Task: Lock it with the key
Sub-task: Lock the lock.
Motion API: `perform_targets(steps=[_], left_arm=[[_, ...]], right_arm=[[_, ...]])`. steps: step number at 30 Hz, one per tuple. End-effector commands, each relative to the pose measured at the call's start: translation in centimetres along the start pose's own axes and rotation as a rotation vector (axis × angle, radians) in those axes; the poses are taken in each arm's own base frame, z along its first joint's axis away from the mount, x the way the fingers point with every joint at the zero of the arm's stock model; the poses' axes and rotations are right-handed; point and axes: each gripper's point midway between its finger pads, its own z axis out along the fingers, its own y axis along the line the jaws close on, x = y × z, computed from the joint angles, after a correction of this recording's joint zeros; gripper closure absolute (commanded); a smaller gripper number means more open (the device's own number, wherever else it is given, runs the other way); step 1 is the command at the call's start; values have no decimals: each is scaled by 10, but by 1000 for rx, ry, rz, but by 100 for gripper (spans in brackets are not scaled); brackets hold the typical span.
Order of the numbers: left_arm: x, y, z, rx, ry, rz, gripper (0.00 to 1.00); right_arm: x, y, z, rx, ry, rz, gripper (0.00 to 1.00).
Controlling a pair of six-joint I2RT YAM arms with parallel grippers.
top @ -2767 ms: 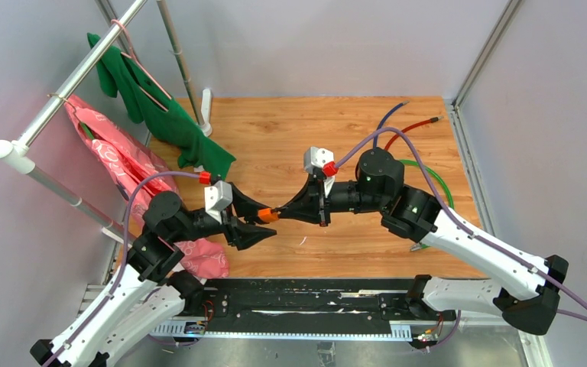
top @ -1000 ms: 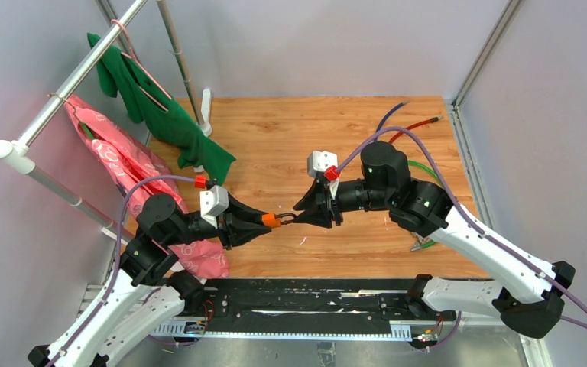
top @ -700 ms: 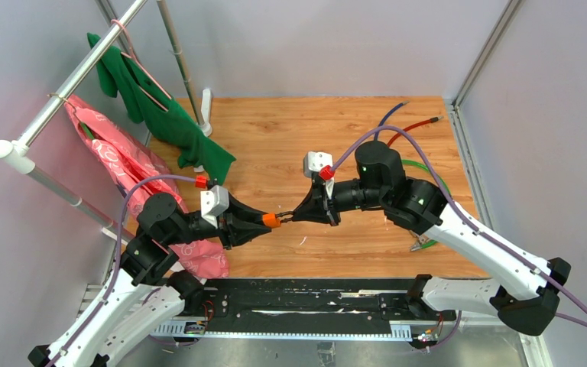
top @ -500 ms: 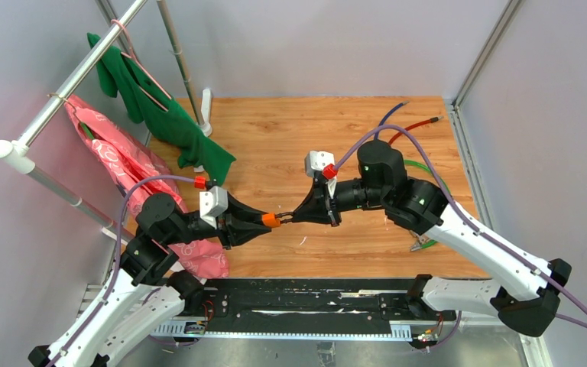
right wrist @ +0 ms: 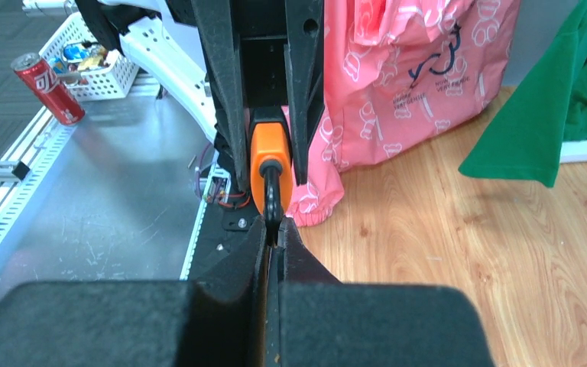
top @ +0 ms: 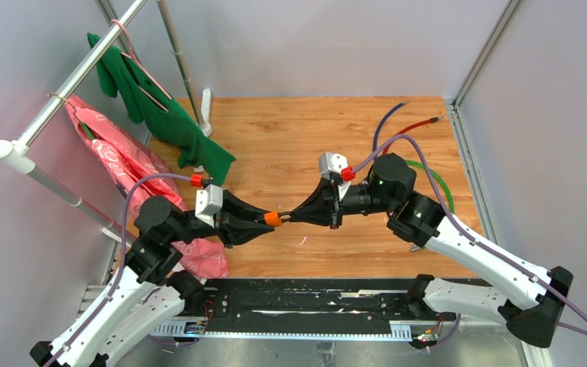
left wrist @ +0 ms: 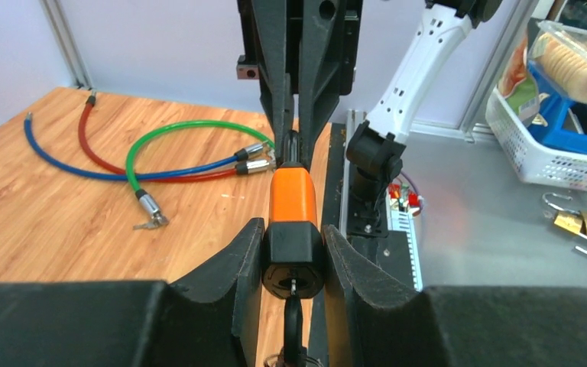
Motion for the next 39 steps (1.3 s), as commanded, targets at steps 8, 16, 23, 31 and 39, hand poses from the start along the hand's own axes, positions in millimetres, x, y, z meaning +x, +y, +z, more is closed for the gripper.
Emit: perform_targets(steps=[8, 16, 23, 31, 39], left_arm=[[-44, -8, 23, 69, -159, 39, 100], [-38, -9, 15, 54, -133, 87, 100], [34, 19, 8, -47, 55, 91, 100], [44, 20, 9, -44, 75, 76, 100], [57, 23, 3, -58, 140, 96, 100]], right_arm=[[-10, 13, 34, -113, -164, -27, 100], [22, -7, 22, 13, -22, -64, 100], [42, -19, 6, 107, 73, -83, 100], [44, -16, 4, 95, 83, -95, 100], [44, -18, -10, 127, 134, -123, 54]])
